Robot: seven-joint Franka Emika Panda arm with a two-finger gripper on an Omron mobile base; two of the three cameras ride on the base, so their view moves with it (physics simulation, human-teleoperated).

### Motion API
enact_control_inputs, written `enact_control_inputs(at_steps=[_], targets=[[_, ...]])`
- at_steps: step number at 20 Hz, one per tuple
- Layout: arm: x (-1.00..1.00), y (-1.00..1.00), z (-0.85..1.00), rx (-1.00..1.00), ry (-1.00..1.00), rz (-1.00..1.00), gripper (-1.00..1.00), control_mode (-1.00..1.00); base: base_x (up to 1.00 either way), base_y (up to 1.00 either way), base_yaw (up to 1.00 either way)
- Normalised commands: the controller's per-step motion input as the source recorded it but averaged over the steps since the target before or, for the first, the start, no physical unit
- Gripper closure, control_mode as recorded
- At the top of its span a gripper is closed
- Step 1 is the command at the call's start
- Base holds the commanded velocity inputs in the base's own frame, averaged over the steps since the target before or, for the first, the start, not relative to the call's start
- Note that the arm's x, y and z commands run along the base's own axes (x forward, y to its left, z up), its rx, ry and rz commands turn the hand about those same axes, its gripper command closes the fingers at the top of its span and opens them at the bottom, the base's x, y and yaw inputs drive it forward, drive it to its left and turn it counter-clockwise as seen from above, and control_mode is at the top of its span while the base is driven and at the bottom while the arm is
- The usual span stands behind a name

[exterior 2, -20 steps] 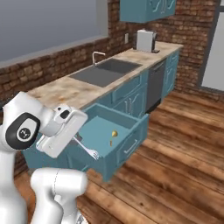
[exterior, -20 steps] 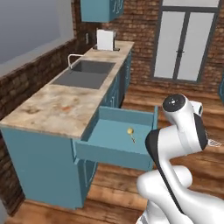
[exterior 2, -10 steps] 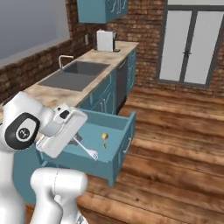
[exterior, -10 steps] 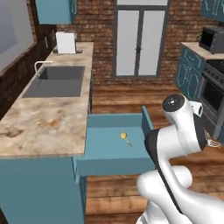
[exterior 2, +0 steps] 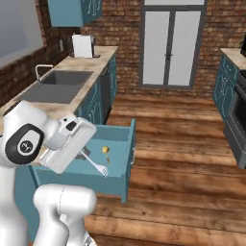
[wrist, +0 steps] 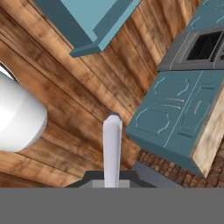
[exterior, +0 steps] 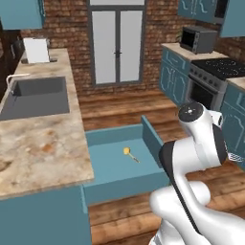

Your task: Organize the utensils by type. Pick up the wooden spoons from the counter and place them in the open cabinet. Then pick up the metallic utensils from the counter and place them in the open drawer.

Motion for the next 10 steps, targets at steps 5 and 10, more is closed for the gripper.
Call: enact_control_inputs(at_steps=[5,10], targets=[[0.0,0.0,0.0,0.0,0.0,0.0,1.0,1.0,0.31,0.44,-0.34],[0.0,0.0,0.0,0.0,0.0,0.0,1.0,1.0,0.38,0.38,-0.31]])
